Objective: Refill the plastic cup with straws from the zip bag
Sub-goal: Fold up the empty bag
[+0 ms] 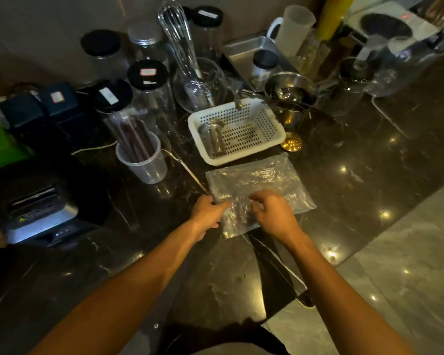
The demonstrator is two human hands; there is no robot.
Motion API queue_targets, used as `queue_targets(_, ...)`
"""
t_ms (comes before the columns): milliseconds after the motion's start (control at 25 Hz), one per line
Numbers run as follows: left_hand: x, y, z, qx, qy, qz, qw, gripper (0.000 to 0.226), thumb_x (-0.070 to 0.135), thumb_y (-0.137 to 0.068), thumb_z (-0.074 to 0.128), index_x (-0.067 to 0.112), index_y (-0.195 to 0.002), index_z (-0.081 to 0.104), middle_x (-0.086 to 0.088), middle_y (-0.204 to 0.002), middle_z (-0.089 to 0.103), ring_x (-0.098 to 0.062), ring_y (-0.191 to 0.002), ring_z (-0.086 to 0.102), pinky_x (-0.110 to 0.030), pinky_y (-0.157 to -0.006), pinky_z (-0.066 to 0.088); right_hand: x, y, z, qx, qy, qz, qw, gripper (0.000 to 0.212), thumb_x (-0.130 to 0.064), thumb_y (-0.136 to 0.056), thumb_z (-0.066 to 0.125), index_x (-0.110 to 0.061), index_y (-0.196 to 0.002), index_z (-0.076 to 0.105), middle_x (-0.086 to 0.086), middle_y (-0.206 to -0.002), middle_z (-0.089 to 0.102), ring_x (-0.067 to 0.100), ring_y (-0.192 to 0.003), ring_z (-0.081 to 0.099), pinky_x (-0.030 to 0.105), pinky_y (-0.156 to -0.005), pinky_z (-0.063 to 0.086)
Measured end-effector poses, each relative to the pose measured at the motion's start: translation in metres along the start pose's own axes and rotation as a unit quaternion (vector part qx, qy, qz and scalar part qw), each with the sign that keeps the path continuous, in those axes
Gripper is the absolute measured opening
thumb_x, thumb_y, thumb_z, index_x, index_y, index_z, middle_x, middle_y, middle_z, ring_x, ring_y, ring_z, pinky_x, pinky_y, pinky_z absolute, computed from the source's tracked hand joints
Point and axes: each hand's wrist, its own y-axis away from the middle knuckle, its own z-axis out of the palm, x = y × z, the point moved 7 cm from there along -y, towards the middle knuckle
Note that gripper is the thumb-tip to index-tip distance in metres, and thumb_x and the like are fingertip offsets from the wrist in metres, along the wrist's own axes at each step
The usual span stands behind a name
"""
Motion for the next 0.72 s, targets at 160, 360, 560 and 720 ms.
queue_targets(160, -0.006, -0.003, 0.016, 0.027, -0.007, -0.013, 1.0, 0.02, 0.031, -0.097, 0.068, 0.012, -0.098, 0.065, -0.005, -0.09, 0.067, -0.018, -0.081, 0.064, -0.024, -0.063, 0.052, 0.019, 0.019, 0.006, -0.012, 0.046, -0.034, 0.998, 0.027, -0.015, -0.101, 0.063, -0.012, -0.125, 0.074, 0.007, -0.128, 0.072, 0.025, -0.118, 0.066, 0.045, -0.103, 0.054)
queue_targets(360, -0.012, -0.007, 0.021, 0.05, 0.014, -0.007, 0.999, 0.014, 0.014, -0.1, 0.064, 0.011, -0.086, 0.065, -0.005, -0.077, 0.062, -0.011, -0.06, 0.056, -0.014, -0.046, 0.045, 0.028, 0.028, 0.012, -0.025, 0.064, -0.043, 0.997, 0.031, -0.009, -0.095, 0.062, -0.011, -0.124, 0.073, 0.007, -0.126, 0.071, 0.026, -0.116, 0.065, 0.047, -0.105, 0.052)
queue_targets(560, -0.009, -0.009, 0.029, 0.017, 0.026, -0.003, 1.0, 0.016, 0.02, -0.096, 0.07, 0.009, -0.106, 0.067, -0.011, -0.099, 0.071, -0.02, -0.093, 0.07, -0.025, -0.073, 0.059, 0.031, 0.031, 0.022, -0.074, 0.078, -0.042, 0.993, 0.032, -0.004, -0.088, 0.061, -0.014, -0.117, 0.069, 0.001, -0.116, 0.068, 0.023, -0.104, 0.065, 0.048, -0.097, 0.053)
queue_targets(720, -0.002, -0.006, 0.032, 0.013, 0.065, 0.0, 0.998, 0.033, 0.008, -0.095, 0.07, 0.002, -0.124, 0.054, -0.015, -0.096, 0.07, -0.019, -0.081, 0.072, -0.025, -0.068, 0.062, 0.03, 0.032, 0.026, -0.102, 0.061, -0.047, 0.992, 0.036, -0.003, -0.087, 0.065, -0.017, -0.12, 0.068, -0.002, -0.12, 0.066, 0.019, -0.108, 0.064, 0.048, -0.101, 0.053)
